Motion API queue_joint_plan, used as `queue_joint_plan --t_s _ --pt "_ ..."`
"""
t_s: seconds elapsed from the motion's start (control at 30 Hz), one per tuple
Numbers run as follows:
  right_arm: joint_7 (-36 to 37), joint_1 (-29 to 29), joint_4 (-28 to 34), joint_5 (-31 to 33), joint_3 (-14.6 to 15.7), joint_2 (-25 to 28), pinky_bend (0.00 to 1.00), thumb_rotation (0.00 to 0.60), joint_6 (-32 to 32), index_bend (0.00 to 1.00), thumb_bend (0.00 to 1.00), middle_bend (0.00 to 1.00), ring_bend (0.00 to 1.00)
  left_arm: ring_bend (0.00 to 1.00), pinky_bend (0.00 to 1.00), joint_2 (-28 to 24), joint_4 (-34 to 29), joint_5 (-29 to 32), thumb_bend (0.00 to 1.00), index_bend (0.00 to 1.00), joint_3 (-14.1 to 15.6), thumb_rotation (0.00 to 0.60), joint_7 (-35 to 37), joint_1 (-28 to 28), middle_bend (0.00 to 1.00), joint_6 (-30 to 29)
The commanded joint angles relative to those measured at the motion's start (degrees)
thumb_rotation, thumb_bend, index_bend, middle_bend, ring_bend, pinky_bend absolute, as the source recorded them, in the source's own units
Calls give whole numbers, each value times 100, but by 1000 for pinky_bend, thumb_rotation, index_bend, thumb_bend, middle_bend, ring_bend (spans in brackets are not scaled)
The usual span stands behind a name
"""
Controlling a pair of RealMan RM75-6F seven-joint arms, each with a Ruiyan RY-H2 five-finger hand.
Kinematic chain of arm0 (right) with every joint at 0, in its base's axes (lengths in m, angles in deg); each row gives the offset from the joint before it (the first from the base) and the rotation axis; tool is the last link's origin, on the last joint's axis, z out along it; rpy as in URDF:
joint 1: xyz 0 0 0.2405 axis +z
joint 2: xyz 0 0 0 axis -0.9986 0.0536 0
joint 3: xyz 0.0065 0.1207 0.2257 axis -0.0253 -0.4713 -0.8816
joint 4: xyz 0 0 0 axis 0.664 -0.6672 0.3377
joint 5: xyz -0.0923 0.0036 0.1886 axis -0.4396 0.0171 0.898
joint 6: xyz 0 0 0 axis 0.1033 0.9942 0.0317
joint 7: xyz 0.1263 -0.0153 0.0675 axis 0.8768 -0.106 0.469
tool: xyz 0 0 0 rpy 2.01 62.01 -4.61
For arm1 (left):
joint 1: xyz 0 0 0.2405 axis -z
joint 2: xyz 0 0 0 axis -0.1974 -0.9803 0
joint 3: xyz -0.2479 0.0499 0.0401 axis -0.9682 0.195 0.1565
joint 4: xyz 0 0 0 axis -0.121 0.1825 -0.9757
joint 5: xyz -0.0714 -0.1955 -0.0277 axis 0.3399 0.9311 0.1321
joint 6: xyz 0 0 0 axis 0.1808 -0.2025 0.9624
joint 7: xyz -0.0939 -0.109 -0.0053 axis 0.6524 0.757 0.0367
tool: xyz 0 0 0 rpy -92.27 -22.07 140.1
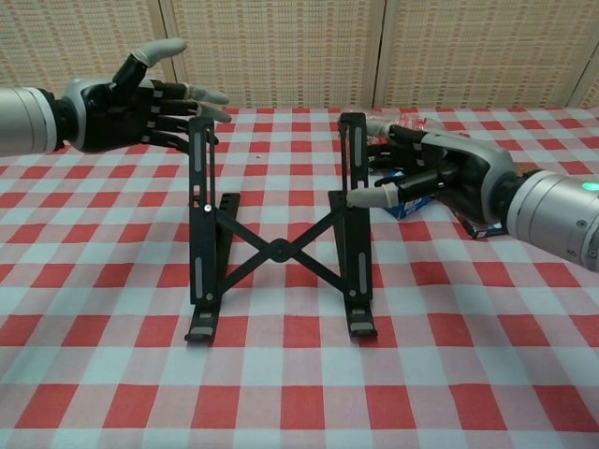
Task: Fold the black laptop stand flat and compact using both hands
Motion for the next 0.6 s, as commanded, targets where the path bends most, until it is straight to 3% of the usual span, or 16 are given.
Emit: queue_joint_plan --t_s 0.03,0.33,0.6 --pt "33 19 -7 -61 22 -22 73 600 -38 29 35 102 25 251 328 31 28 -47 229 146 41 70 119 29 171 -14" --pt "477 9 -88 -544 103 71 73 600 -95 29 34 102 25 331 418 -84 -129 -289 229 199 237 82 602 -10 260 -173" --pt "1139 -22 -142 -1505 405 304 73 600 104 29 34 103 25 446 509 -391 -400 -899 229 290 589 87 1283 -28 419 -561"
